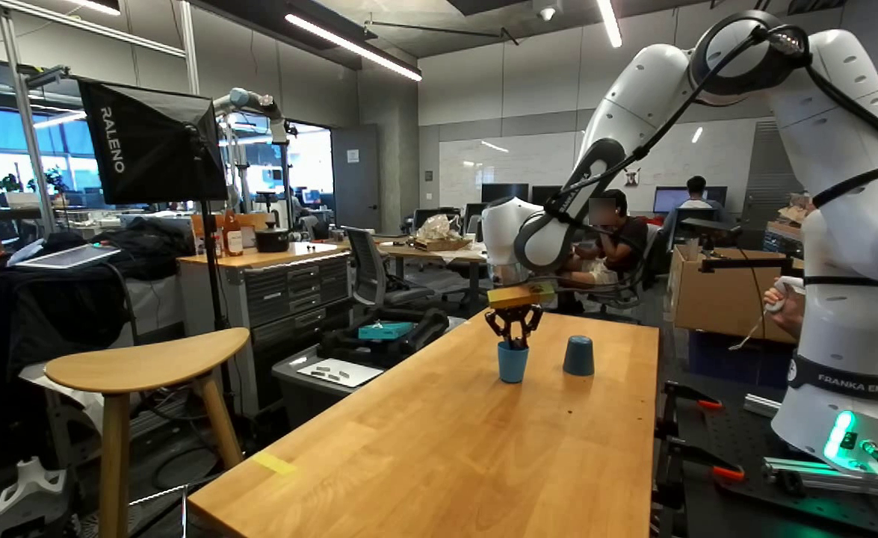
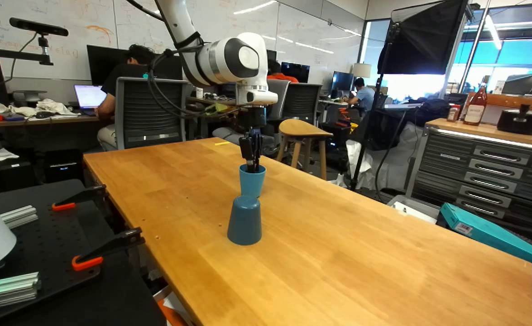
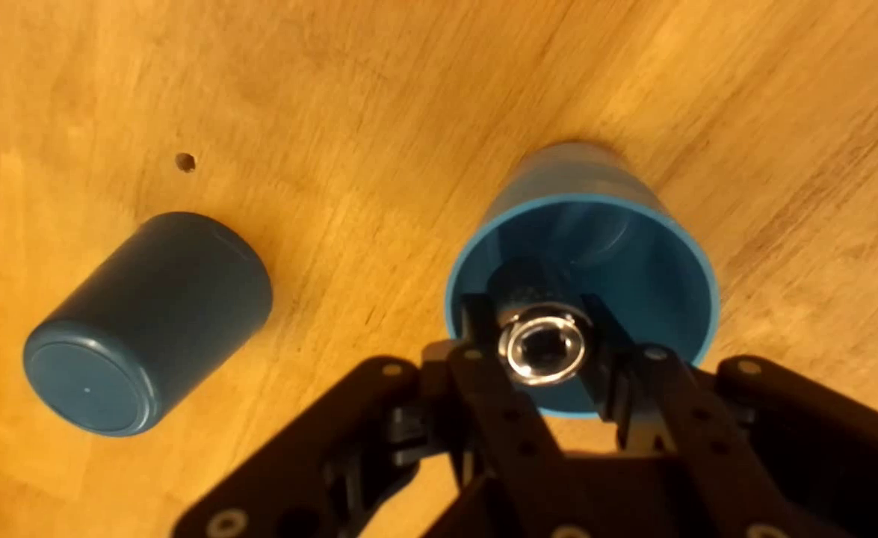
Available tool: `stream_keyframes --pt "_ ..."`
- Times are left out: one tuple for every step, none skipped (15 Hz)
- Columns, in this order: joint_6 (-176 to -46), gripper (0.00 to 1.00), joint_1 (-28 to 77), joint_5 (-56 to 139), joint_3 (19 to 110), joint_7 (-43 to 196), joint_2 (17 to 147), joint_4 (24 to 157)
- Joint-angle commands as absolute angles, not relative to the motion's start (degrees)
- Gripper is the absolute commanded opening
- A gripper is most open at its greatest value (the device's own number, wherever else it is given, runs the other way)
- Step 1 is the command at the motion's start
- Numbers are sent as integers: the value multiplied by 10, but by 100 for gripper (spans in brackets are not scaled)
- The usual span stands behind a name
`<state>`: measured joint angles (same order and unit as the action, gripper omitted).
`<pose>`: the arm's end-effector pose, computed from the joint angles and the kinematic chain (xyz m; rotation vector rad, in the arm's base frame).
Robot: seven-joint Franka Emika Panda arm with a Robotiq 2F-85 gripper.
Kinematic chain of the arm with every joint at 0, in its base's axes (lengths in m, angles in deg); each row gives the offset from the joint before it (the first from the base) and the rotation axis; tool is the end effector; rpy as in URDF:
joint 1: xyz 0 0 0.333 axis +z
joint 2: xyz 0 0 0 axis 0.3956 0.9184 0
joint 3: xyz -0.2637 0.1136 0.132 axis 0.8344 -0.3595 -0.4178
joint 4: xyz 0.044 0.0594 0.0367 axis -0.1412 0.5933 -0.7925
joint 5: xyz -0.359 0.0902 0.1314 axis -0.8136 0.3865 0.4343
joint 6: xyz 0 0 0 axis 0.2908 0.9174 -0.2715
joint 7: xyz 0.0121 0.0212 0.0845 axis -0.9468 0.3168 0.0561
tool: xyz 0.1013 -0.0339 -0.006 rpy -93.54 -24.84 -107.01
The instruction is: Put the metal thing in the cup
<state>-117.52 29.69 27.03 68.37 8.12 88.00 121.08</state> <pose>0.5601 -0.0127 0.2085 2.5170 -1.4478 0.0917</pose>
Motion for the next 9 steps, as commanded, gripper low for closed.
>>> stream_keyframes --pt "-1194 10 309 265 695 59 890 1208" --pt "-1195 10 309 266 695 58 892 1208" --pt "-1198 10 310 265 696 56 895 1209" --pt "-1200 11 312 266 696 56 898 1208" --pt "-1201 11 312 267 696 55 901 1207" --pt "-1203 10 313 269 696 55 904 1206" --pt "-1205 10 314 271 695 54 908 1203" --pt "-1207 10 315 272 694 54 910 1202" --pt "-1209 10 316 274 694 52 913 1201"
